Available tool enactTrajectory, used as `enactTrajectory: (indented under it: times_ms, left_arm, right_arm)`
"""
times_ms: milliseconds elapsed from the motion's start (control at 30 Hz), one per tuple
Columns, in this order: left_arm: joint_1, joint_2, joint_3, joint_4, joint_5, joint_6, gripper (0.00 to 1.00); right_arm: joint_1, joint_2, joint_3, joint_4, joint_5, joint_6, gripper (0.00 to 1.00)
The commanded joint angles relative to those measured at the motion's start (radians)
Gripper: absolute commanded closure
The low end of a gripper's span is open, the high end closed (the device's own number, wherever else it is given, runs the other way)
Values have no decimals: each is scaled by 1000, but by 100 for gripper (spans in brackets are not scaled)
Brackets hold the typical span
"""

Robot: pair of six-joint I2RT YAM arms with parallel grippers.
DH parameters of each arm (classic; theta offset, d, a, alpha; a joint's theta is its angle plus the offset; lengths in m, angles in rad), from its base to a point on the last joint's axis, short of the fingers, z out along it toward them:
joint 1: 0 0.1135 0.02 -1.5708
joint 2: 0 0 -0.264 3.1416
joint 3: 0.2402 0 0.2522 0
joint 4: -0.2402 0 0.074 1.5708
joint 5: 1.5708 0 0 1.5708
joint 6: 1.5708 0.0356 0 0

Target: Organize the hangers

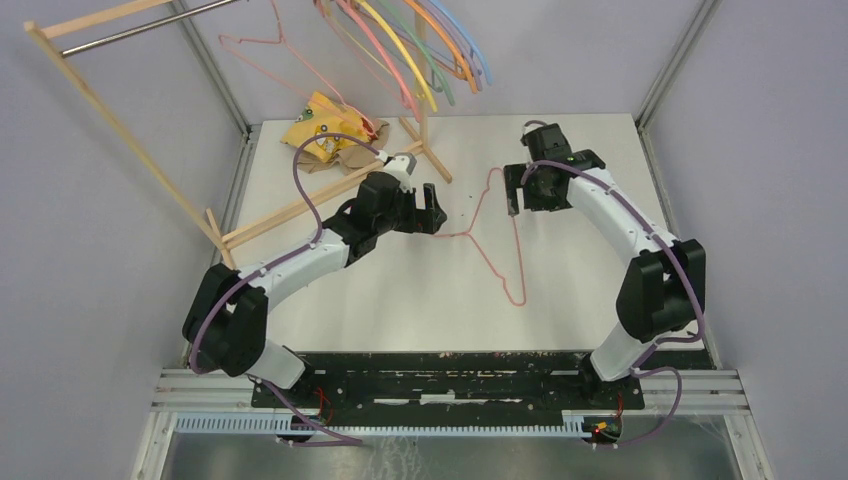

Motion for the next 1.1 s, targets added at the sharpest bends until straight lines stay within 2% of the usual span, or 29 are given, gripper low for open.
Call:
enactTrajectory:
  times_ms: [0,67,167,400,633,833,1067]
  left_arm:
    - [5,26,33,18,-5,-10,1]
    - [5,32,36,4,-6,-13,0]
    - [6,33,29,-9,-6,-24,2]
    - [5,-8,-10,-18,-21,-43,4]
    - [5,-66,-38,-35,-67,-28,5]
    - [5,-115,-73,-32,-91,-39,5]
    - [5,-159,-105,-33,-107,-62,6]
  right_arm:
    - [113,-8,-17,37,-4,-138,9]
    - [146,16,-40,53,-42,-150,14]
    - [171,59,-71,90,-104,-143,16]
    - [197,238,12,91,-164,-146,27]
    - [246,372,136,57,-136,-149,31]
    - [248,418,126,56,-104,-141,36]
    - [248,448,90,69,-104,-121,47]
